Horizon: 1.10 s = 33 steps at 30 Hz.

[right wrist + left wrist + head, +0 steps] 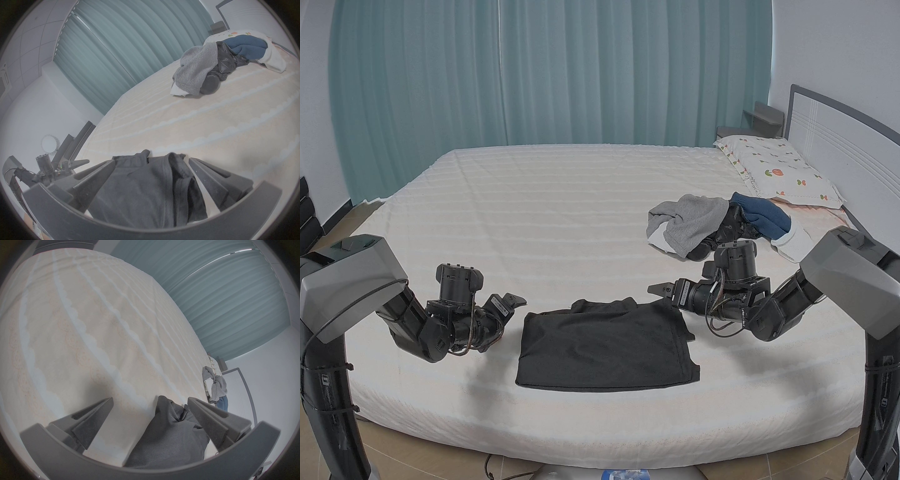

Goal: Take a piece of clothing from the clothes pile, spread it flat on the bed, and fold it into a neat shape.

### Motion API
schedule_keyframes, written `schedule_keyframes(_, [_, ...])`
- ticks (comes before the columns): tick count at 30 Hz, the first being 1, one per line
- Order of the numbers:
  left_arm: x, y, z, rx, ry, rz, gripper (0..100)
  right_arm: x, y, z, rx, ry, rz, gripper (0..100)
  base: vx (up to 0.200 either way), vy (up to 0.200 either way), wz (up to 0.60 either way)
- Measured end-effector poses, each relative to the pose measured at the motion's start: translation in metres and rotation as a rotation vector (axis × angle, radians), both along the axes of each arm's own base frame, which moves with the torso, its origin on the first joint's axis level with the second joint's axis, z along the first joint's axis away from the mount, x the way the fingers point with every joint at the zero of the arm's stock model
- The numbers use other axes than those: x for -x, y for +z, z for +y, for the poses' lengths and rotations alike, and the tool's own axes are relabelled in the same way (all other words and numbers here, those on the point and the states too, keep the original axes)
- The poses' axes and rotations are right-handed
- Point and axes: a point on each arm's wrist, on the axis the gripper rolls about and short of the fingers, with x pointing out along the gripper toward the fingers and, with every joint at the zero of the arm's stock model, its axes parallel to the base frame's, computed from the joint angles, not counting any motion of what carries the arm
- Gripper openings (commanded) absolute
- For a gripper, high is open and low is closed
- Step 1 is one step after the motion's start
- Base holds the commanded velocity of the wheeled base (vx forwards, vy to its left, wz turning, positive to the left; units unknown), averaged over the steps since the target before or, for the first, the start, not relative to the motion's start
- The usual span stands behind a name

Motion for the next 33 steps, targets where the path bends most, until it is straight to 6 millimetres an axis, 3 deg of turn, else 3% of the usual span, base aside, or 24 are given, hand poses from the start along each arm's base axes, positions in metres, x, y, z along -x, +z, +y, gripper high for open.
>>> schedule_keyframes(3, [-0.001,-0.001,0.001,0.001,0.001,0.0,100,-0.008,-0.009,0.004,0.008,-0.003,0.008,100,0.0,0.0,0.0])
schedule_keyframes(4, [-0.001,-0.001,0.001,0.001,0.002,0.0,100,-0.01,-0.011,0.005,0.01,-0.005,0.007,0,0.0,0.0,0.0])
schedule_keyframes(33, [0.0,-0.002,0.0,-0.002,-0.001,0.005,100,-0.035,-0.03,-0.017,0.013,-0.095,0.007,0,0.0,0.0,0.0])
